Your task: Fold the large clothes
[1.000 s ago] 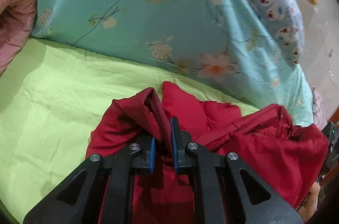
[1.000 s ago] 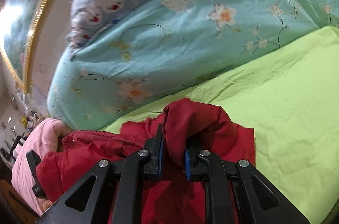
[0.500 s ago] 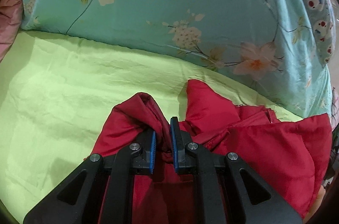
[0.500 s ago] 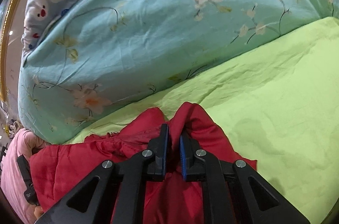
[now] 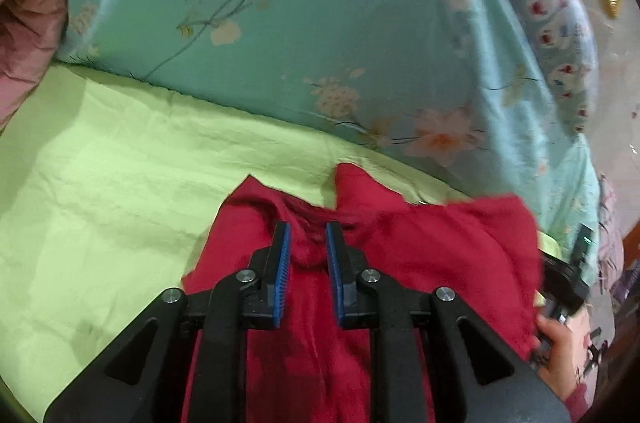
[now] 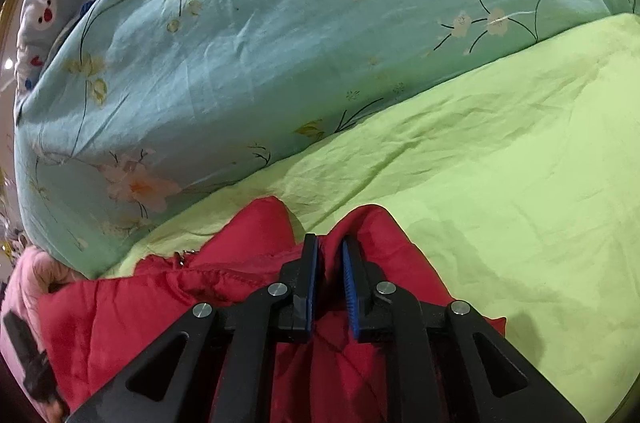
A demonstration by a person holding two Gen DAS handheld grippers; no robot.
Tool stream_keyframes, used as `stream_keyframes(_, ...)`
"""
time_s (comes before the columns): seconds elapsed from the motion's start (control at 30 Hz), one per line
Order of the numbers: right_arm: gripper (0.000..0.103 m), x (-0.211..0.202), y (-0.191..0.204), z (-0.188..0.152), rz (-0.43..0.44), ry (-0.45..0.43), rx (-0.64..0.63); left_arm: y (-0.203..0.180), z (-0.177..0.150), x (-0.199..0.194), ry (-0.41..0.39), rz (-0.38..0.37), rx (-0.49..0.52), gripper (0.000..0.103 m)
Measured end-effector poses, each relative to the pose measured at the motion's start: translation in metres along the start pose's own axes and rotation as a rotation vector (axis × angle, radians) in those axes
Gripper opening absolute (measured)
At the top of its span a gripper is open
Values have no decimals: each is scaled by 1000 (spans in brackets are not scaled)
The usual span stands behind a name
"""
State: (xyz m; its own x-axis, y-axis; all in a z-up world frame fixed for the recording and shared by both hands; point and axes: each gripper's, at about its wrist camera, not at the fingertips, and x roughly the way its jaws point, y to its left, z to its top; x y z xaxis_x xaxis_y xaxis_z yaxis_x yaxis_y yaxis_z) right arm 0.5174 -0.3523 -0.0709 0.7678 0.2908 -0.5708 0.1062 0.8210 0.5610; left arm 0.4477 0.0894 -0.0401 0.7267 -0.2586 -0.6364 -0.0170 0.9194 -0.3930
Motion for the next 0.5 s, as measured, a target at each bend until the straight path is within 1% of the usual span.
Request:
stream_keyframes(0.1, 15, -4, 3, -1, -2, -5, -13, -11, -17, -32, -7, -55, 23, 15)
stream_keyframes(0.17, 15, -8, 6, -1, -2, -7, -19, -23, -34, -49, 9, -102, 46, 15)
stream_keyframes(0.27, 16, -20, 7, 1, 11, -20, -28, -40, -58, -66, 30, -151, 83, 15)
stream_keyframes(0.37, 25, -36, 12, 1, 26, -28, -43, -57, -80, -79, 49, -210, 110, 15)
stream_keyframes(0.43, 31, -48, 19, 0, 38, -38, -72, -67, -89, -80, 69, -230, 120, 15)
stream_keyframes(0.5, 31, -64, 27, -3, 54, -46, -111, -75, -97, -80, 92, -252, 134, 15)
